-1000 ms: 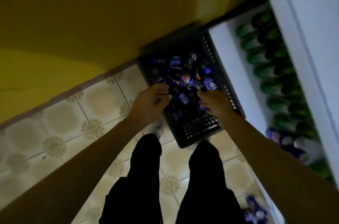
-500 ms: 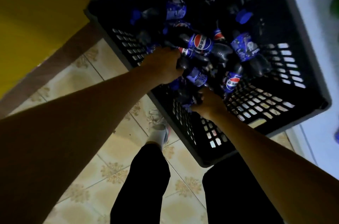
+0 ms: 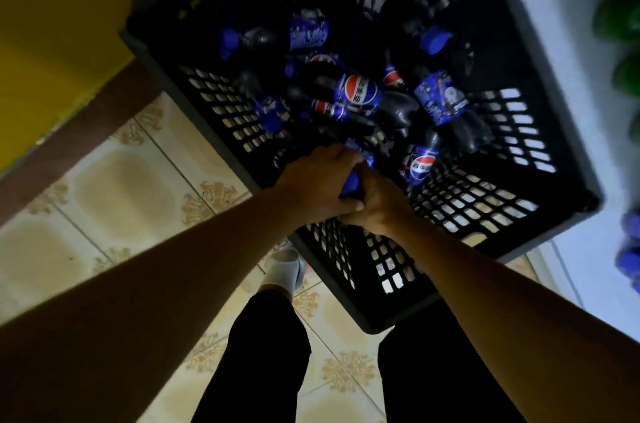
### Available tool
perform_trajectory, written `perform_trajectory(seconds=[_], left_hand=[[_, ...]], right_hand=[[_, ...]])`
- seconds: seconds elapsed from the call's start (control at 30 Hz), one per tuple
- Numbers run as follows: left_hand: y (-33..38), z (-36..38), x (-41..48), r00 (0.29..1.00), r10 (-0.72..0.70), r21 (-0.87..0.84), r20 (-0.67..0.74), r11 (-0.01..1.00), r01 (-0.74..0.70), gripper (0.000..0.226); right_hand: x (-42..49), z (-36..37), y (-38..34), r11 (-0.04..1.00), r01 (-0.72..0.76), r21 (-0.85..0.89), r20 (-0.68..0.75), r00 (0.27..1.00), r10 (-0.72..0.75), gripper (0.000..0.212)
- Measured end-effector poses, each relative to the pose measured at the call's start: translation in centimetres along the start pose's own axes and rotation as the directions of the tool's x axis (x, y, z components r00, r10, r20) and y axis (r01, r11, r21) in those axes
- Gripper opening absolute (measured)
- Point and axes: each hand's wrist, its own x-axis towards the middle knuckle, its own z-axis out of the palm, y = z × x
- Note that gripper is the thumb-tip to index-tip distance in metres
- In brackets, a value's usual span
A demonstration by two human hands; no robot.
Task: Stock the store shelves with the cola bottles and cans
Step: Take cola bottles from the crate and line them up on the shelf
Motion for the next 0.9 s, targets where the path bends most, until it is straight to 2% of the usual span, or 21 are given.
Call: perform_trajectory(seconds=[0.1, 0.17, 0.23, 0.37, 0.43, 0.53, 0.6, 0.7, 0.83, 0.9], left_hand=[[2.8, -3.0, -3.7, 0.997, -0.016, -0.181, -0.073, 0.984, 0.002, 0.097], [5.2, -5.4, -6.7, 0.996, -0.052, -0.251, -0.074, 0.968, 0.032, 0.108], [7.6, -8.0, -9.8, 0.994, -0.063, -0.267, -0.090, 0.963, 0.037, 0.113], [12.2, -12.9, -15.9, 0.984, -0.113, -0.341, -0.136, 0.938, 0.061, 0.113], [14.8, -15.1, -18.8, 0.975, -0.123, -0.396, -0.184, 0.917, 0.041, 0.112], [19.5, -17.5, -23.4, 0.932, -0.120, -0.463, -0.341, 0.885, -0.055, 0.114], [23.0, -18.5, -26.6, 0.884, -0.103, -0.496, -0.457, 0.854, -0.157, 0.109], [28.1, -19.3, -30.7, 0.806, -0.055, -0.490, -0.589, 0.817, -0.303, 0.074], [32.1, -20.2, -34.2, 0.725, -0.115, -0.542, -0.679, 0.745, -0.389, 0.070], [33.0, -21.6, -35.8, 0.743, -0.110, -0.601, -0.660, 0.670, -0.435, 0.063]], right_hand=[[-3.9, -4.5, -1.8, 0.964, -0.060, 0.257, -0.073, 0.994, 0.081, 0.078], [-7.0, -8.0, -4.0, 0.903, -0.079, 0.423, -0.082, 0.989, 0.125, 0.072], [-10.8, -11.9, -6.9, 0.862, -0.049, 0.505, -0.116, 0.986, 0.124, 0.060], [-19.6, -20.3, -13.1, 0.861, 0.078, 0.503, -0.085, 0.996, -0.041, 0.030], [-24.5, -24.4, -16.1, 0.868, 0.119, 0.481, -0.056, 0.993, -0.104, 0.027], [-32.0, -29.5, -19.9, 0.842, 0.209, 0.496, -0.005, 0.971, -0.238, 0.035], [-36.7, -31.8, -22.0, 0.825, 0.262, 0.502, -0.006, 0.954, -0.299, 0.044], [-42.6, -33.3, -24.5, 0.779, 0.350, 0.521, -0.085, 0.929, -0.361, 0.050], [-48.2, -33.0, -26.3, 0.699, 0.471, 0.538, -0.282, 0.882, -0.377, 0.045], [-50.3, -32.9, -26.7, 0.634, 0.503, 0.587, -0.376, 0.864, -0.336, 0.042]])
